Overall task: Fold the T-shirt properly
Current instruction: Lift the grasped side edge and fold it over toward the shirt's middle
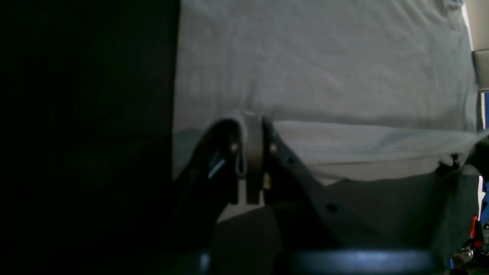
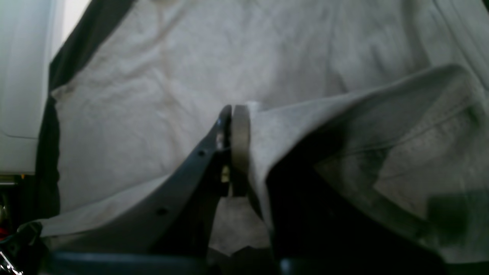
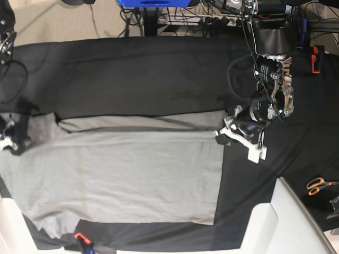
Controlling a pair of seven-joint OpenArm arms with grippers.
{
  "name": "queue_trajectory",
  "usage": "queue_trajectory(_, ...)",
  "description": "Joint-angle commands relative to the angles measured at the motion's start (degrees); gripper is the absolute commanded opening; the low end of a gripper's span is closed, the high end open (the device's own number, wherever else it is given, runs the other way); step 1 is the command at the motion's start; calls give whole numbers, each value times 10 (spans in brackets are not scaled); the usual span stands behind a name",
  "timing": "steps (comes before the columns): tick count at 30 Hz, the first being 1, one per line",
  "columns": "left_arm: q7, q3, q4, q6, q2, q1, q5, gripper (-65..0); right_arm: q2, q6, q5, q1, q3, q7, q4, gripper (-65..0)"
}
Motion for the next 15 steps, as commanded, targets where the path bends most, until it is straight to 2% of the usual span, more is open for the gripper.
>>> queue_trajectory(1, -10, -1, 9, -4, -5, -15, -9, -650, 14, 5, 13, 17, 0, 16, 7, -648)
queue_trajectory(4, -10, 0, 9, -4, -5, -29, -7, -650, 13, 5, 12, 24, -14, 18, 7, -648)
queue_trajectory(10, -10, 0, 5, -5, 14, -52, 89, -650, 12, 5, 9, 44, -51, 26, -2, -648)
queue_trajectory(13, -10, 2, -6, -6, 20, -65, 112, -650, 11, 5, 9, 45, -51, 37, -3, -648)
queue_trajectory(15, -10, 30, -25, -6, 20, -73, 121, -650, 11, 5, 9, 46, -56, 38, -6, -647)
